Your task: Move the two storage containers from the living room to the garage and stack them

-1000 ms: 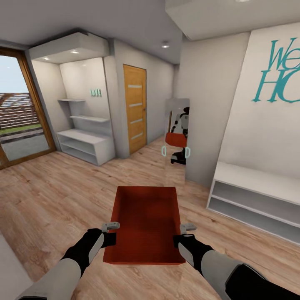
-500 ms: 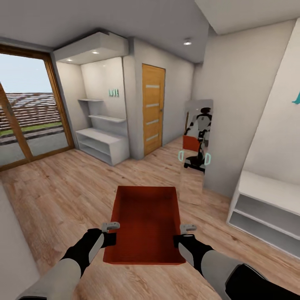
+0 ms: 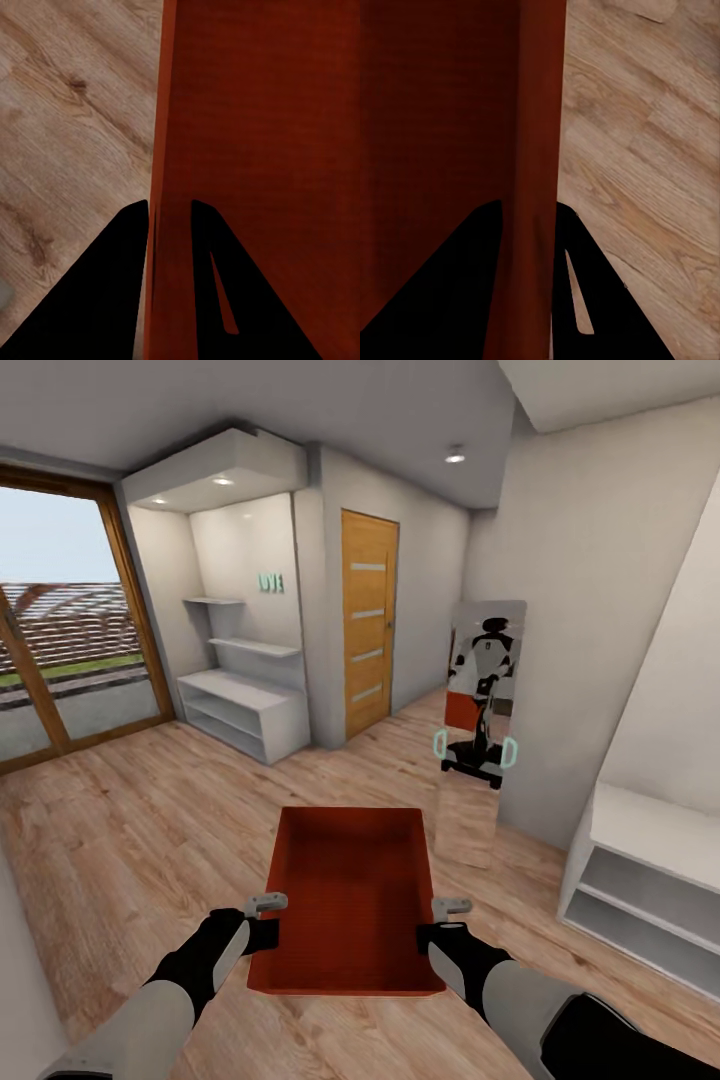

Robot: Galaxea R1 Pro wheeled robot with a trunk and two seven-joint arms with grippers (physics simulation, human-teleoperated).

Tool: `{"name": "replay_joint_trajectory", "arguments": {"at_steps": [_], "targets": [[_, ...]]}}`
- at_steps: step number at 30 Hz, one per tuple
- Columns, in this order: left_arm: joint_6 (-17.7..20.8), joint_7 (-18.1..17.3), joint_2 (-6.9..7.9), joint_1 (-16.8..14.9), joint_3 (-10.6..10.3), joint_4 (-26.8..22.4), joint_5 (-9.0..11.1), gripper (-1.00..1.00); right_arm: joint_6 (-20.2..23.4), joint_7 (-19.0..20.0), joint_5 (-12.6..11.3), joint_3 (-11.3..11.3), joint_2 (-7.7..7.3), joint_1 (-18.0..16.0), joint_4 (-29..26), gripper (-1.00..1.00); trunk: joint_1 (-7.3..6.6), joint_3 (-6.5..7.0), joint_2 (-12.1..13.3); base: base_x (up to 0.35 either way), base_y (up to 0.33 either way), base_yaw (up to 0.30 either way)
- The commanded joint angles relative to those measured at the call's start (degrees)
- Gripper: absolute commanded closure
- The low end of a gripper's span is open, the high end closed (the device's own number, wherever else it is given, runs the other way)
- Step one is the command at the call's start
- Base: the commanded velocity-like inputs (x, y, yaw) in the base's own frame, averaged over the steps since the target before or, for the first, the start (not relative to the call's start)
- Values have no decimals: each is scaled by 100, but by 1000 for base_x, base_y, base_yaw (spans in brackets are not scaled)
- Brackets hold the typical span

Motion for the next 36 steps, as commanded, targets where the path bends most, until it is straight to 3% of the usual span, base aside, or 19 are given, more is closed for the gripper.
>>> {"name": "replay_joint_trajectory", "arguments": {"at_steps": [1,9,36], "targets": [[47,93,8,-5,32,-2,-180,100,38,-76,150,-30,-7,-7,-19,100,7,-13,-13,323,0,0],[47,93,8,-3,31,-2,-180,100,41,-76,150,-30,0,-7,-19,100,7,-13,-13,322,0,41],[47,93,7,-4,32,-2,-180,100,42,-76,150,-30,-15,-7,-19,100,7,-13,-13,323,0,239]]}}
